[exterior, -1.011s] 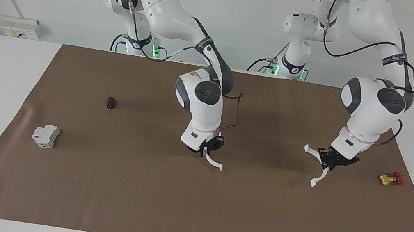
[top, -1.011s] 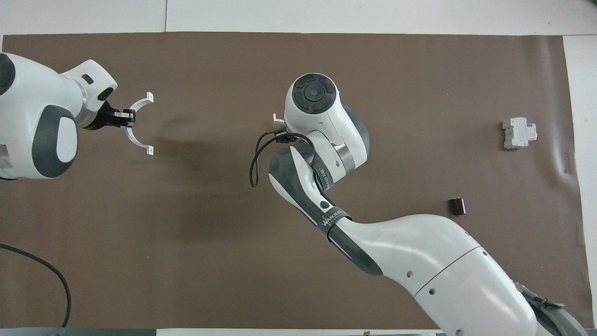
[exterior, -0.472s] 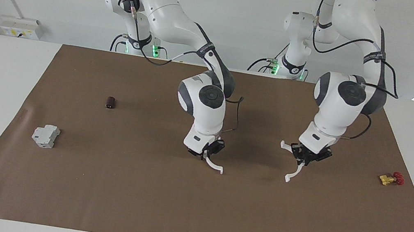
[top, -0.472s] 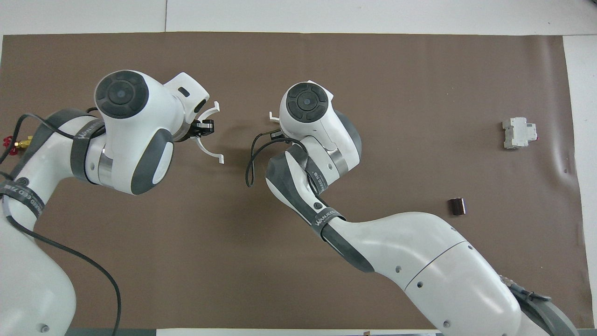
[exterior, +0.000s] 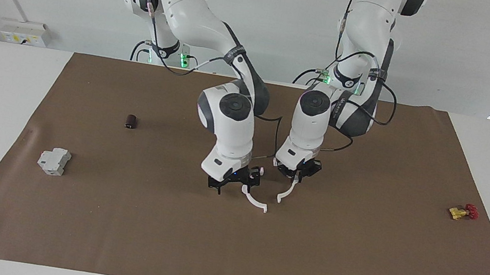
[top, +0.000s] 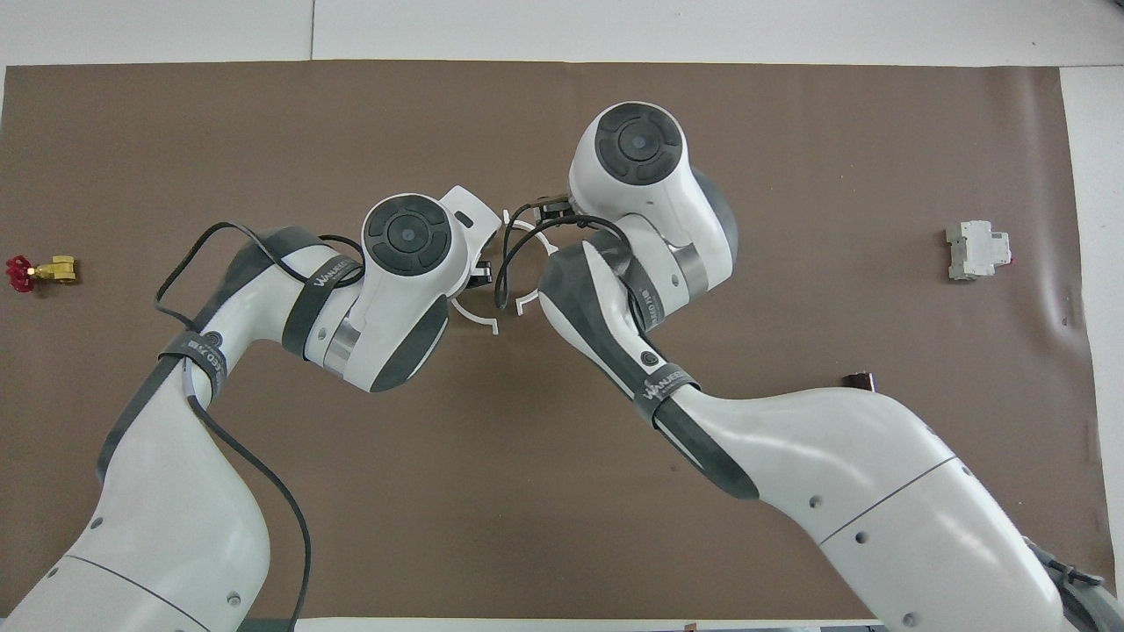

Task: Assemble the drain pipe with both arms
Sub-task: 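Press the right clamp half onto the left one to close the ring, then open the right gripper and withdraw it to rest while the left holds the ring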

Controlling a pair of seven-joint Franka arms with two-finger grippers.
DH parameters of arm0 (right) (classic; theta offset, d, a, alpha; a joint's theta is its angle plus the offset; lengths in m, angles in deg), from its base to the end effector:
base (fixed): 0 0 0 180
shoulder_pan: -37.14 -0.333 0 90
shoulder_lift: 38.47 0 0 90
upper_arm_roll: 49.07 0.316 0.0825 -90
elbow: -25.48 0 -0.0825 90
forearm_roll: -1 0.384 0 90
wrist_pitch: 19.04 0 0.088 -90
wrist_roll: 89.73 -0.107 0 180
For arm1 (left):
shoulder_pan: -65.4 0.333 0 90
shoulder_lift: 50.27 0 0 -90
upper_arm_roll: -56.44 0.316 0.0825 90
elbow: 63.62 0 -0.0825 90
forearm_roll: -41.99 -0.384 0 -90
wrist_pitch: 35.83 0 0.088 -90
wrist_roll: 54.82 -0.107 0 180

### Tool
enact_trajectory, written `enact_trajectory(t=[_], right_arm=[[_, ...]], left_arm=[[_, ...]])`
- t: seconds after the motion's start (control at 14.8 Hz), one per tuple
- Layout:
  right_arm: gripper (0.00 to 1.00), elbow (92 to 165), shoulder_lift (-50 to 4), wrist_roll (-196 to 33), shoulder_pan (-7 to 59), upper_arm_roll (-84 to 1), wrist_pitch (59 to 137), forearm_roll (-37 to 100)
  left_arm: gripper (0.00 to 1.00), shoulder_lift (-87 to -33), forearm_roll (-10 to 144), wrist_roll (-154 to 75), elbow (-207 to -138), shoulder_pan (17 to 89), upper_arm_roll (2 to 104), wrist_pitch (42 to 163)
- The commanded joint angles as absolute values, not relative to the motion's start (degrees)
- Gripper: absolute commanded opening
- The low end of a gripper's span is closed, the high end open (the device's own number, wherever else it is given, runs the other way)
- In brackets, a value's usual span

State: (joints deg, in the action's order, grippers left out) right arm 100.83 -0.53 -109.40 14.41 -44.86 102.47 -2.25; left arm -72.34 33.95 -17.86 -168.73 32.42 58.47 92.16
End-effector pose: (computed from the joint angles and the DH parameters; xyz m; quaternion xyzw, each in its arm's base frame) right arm 0.6729 0.3246 0.3630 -0.9951 -0.0669 -0.0679 0.0257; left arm 0.5508 -0.3272 0.3232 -0.9980 -0.0082 -0.0405 0.0477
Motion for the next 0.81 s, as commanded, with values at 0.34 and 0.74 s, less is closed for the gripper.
enact_trajectory(t=[0.34, 0.74], right_arm=[[1.0, 102.6, -7.8, -99.8, 27.5, -43.9, 93.3, -2.2], [1.0, 102.5, -7.9, -99.0, 29.0, -43.8, 93.1, -1.9]], left_arm=[[0.0, -75.8, 32.9, -14.5, -165.4, 31.0, 59.2, 97.3], [0.0, -76.3, 32.9, -14.5, -166.1, 31.8, 59.1, 98.8]])
